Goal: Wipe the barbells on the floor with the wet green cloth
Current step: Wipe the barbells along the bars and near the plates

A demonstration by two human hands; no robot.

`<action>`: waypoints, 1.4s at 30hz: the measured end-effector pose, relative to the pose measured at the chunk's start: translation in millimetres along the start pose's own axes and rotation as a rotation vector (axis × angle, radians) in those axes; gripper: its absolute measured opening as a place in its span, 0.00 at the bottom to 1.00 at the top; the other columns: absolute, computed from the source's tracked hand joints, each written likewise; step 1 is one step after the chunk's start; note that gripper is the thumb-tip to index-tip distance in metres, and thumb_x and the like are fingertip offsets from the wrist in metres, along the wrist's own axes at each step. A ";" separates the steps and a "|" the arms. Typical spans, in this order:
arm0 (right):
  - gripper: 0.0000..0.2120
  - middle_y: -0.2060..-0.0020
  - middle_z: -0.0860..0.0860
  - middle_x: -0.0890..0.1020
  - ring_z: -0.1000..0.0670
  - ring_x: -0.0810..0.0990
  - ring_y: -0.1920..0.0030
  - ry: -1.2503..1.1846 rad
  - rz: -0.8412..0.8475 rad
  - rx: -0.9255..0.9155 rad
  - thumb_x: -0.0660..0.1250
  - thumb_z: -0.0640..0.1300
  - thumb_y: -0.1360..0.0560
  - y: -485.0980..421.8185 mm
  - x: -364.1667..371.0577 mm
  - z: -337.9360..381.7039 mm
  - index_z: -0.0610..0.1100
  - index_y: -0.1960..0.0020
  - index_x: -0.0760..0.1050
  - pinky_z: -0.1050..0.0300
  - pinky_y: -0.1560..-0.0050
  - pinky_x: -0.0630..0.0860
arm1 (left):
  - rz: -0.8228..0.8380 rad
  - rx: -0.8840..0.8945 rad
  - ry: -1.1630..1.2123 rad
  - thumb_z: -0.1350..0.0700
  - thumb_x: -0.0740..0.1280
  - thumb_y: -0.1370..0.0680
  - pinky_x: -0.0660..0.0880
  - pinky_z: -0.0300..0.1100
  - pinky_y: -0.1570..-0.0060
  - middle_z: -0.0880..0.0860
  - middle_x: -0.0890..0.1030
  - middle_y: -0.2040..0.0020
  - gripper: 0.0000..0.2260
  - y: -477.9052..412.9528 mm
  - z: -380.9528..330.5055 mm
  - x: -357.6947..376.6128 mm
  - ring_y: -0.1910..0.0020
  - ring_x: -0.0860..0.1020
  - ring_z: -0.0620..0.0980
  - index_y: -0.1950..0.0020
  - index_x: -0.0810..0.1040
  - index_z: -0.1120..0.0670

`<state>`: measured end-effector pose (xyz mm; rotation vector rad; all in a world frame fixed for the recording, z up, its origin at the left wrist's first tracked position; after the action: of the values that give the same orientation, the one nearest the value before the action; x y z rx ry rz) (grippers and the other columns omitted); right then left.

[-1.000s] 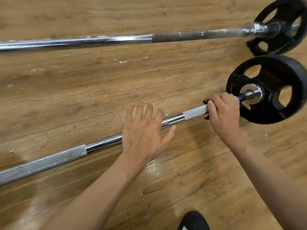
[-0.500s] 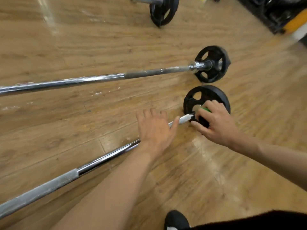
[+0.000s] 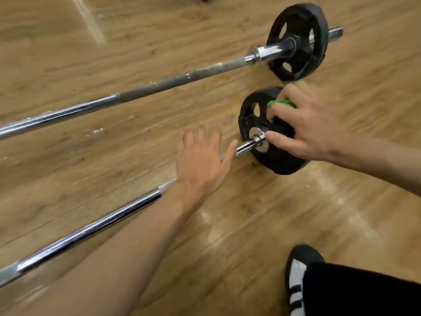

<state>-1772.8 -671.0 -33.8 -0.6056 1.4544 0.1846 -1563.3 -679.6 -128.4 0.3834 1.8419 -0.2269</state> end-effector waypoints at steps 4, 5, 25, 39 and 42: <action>0.22 0.53 0.39 0.74 0.39 0.71 0.53 -0.202 -0.170 0.081 0.57 0.55 0.22 17.5 1.9 -12.7 0.37 0.49 0.78 0.40 0.53 0.69 | 0.074 -0.072 -0.076 0.36 0.39 0.19 0.62 0.59 0.29 0.61 0.73 0.28 0.34 -33.7 -26.5 27.5 0.30 0.70 0.63 0.28 0.74 0.53; 0.21 0.53 0.40 0.74 0.40 0.71 0.53 -0.236 -0.166 0.107 0.56 0.54 0.21 17.8 8.5 -7.8 0.37 0.47 0.78 0.40 0.53 0.68 | 0.101 -0.104 -0.090 0.36 0.38 0.19 0.62 0.58 0.29 0.62 0.72 0.27 0.35 -38.6 -27.1 32.0 0.29 0.70 0.64 0.27 0.73 0.53; 0.27 0.26 0.38 0.73 0.38 0.66 0.22 -0.040 0.114 0.227 0.49 0.55 0.13 55.1 149.8 23.1 0.44 0.19 0.65 0.43 0.17 0.46 | 0.149 -0.207 -0.209 0.34 0.36 0.17 0.63 0.55 0.32 0.56 0.80 0.33 0.37 -13.4 -2.6 61.1 0.35 0.76 0.60 0.34 0.77 0.52; 0.25 0.23 0.42 0.70 0.42 0.63 0.20 0.034 0.003 0.266 0.51 0.52 0.13 50.1 154.6 21.5 0.42 0.22 0.69 0.42 0.18 0.47 | 0.085 -0.171 -0.264 0.38 0.42 0.15 0.65 0.60 0.30 0.55 0.81 0.38 0.29 -19.3 0.0 58.9 0.37 0.77 0.61 0.40 0.79 0.51; 0.26 0.31 0.44 0.79 0.43 0.67 0.22 0.066 0.056 0.342 0.47 0.53 0.13 8.1 151.5 15.3 0.42 0.33 0.80 0.39 0.18 0.46 | 0.075 -0.159 -0.259 0.38 0.42 0.15 0.64 0.60 0.31 0.55 0.82 0.38 0.30 -18.4 0.6 59.7 0.37 0.77 0.61 0.40 0.80 0.51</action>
<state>-1743.3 -692.9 -181.8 -0.2946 1.5247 -0.0416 -1585.4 -688.2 -186.2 0.2969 1.5748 -0.0733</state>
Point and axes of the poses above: each hand's wrist, its own y-axis away from the middle knuckle, its own x-axis out of the palm, z = x × y, the point moved 3 cm from there along -y, towards the middle knuckle
